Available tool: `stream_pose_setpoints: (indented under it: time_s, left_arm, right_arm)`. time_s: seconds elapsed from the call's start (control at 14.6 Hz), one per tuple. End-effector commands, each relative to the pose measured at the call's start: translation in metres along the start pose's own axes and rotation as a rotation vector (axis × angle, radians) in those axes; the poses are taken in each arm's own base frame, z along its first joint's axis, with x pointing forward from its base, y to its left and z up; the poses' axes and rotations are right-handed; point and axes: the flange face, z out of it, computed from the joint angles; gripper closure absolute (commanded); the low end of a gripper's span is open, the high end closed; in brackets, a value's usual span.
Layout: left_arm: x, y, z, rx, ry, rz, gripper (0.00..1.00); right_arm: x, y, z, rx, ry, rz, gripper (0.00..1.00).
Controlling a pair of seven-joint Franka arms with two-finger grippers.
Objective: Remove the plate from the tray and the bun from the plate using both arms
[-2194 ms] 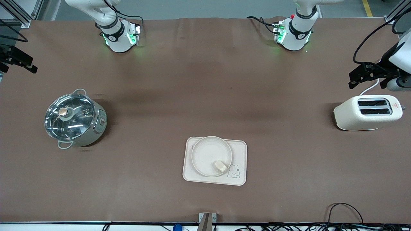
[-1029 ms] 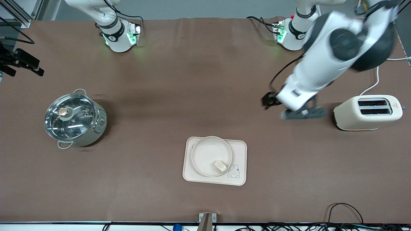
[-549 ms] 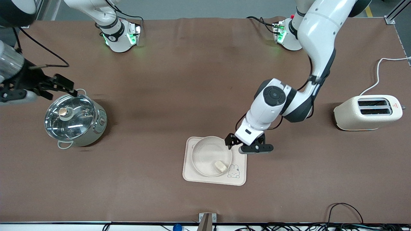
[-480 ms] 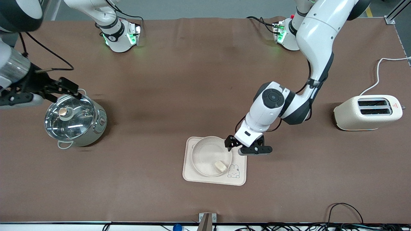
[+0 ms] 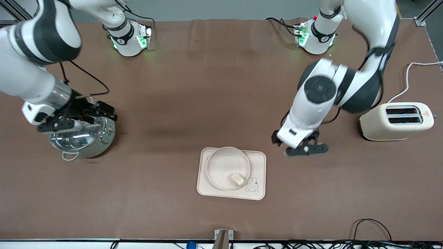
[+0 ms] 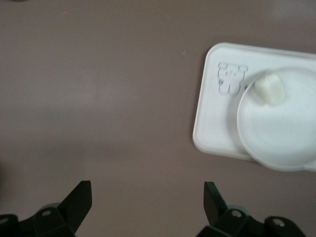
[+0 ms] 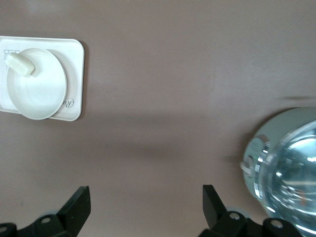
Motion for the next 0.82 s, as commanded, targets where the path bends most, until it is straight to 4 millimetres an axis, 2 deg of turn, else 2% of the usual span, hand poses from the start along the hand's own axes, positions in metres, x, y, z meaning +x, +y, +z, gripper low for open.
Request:
stream_pose_setpoints:
  time_s: [0.0, 0.07, 0.14, 0.21, 0.27, 0.34, 0.41, 0.55, 0.69, 0.75]
  left_arm:
    - [-0.033, -0.03, -0.076, -0.046, -0.024, 0.041, 0.0]
    - [-0.039, -0.039, -0.094, -0.077, -0.03, 0.068, 0.0]
    - [-0.036, -0.051, -0.096, -0.093, -0.04, 0.079, 0.0]
    - [-0.031, -0.063, -0.091, -0.092, -0.055, 0.065, 0.0]
    - [-0.028, -0.066, -0.085, -0.107, -0.076, 0.054, 0.0]
    - [-0.027, -0.065, -0.079, -0.117, -0.092, 0.052, 0.0]
    - [-0.029, -0.065, -0.087, -0.119, -0.082, 0.053, 0.0]
    - [-0.039, -0.059, -0.114, -0.128, -0.036, 0.07, 0.0]
    - [-0.048, -0.037, -0.126, -0.133, -0.011, 0.104, 0.0]
    - [-0.045, -0.037, -0.123, -0.127, -0.014, 0.105, 0.0]
  right_arm:
    - [0.008, -0.036, 0.044, 0.02, 0.005, 0.045, 0.0]
    - [0.009, -0.046, 0.059, 0.043, 0.001, 0.06, 0.0]
    - [0.011, -0.057, 0.073, 0.062, 0.006, 0.062, 0.0]
    - [0.014, -0.07, 0.09, 0.073, 0.016, 0.064, 0.0]
    - [0.017, -0.08, 0.108, 0.083, 0.022, 0.083, 0.0]
    - [0.02, -0.092, 0.126, 0.104, 0.029, 0.109, 0.0]
    - [0.025, -0.108, 0.146, 0.132, 0.043, 0.129, 0.0]
    - [0.034, -0.135, 0.178, 0.182, 0.06, 0.177, 0.0]
    - [0.044, -0.169, 0.215, 0.198, 0.061, 0.205, 0.0]
    - [0.048, -0.18, 0.233, 0.192, 0.056, 0.214, 0.0]
